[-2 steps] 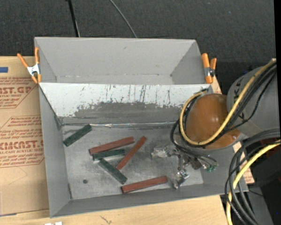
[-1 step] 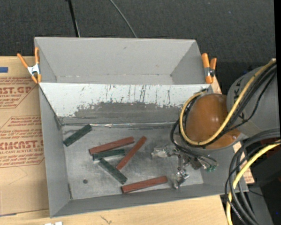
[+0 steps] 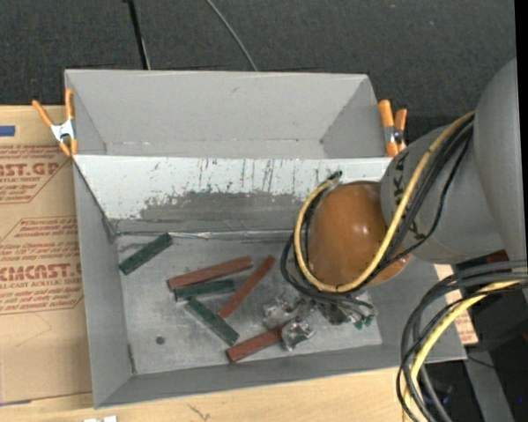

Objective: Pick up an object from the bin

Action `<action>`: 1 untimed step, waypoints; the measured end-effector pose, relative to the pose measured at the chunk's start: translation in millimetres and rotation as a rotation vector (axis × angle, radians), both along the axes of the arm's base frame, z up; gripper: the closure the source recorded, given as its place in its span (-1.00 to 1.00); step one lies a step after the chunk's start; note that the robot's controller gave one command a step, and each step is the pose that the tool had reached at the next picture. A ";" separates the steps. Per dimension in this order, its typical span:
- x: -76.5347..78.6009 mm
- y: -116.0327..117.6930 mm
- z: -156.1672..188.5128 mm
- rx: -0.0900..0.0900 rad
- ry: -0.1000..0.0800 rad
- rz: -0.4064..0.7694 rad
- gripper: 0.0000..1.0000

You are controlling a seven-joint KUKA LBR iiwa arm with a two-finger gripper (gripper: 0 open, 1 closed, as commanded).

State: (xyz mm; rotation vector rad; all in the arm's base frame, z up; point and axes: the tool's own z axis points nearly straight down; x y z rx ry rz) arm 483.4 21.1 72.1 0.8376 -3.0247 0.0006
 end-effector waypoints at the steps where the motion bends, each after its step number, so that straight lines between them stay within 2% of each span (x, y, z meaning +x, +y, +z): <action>1: 0.0 0.0 0.0 0.000 0.000 0.000 1.00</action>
Offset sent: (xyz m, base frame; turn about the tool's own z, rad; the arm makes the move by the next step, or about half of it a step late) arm 0.0272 0.0103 0.1890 -0.1182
